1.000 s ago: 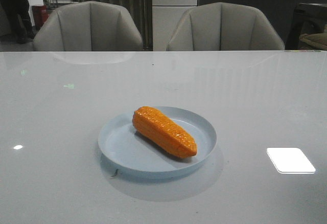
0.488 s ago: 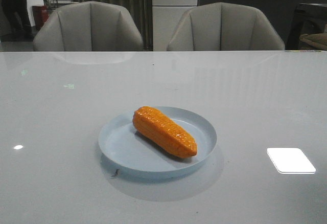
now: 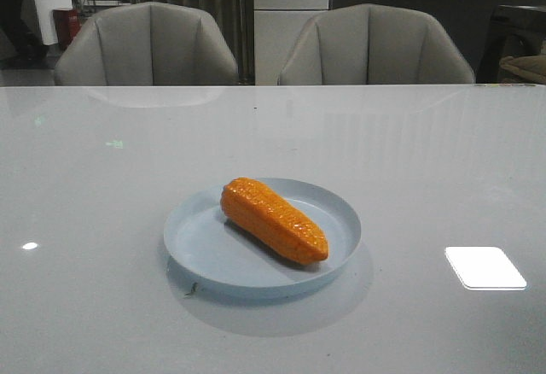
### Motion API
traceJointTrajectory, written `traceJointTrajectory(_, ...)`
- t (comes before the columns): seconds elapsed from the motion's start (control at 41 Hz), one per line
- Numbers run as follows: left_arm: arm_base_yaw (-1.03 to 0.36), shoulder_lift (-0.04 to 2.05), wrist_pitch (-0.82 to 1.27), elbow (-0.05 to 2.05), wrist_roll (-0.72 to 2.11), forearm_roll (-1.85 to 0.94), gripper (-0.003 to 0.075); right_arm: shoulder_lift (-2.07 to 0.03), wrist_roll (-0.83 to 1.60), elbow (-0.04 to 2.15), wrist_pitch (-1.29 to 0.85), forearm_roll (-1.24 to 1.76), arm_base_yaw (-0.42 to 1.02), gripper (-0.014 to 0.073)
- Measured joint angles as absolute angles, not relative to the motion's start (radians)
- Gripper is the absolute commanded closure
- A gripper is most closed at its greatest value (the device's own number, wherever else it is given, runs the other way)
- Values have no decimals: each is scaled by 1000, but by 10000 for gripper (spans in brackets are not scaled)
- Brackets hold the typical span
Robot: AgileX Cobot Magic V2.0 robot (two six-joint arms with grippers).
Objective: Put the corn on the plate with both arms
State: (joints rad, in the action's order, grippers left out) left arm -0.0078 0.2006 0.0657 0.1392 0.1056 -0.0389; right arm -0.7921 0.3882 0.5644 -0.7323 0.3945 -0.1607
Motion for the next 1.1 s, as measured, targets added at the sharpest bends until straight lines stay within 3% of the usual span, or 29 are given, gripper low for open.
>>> traceJointTrajectory(0.244,-25,-3,56,36,95,0,624,-792,388,564,-732,395,-161,-19)
traceJointTrajectory(1.098,-46,-5,60,-6,94,-33,624,-792,388,564,-736,395,-161,-19)
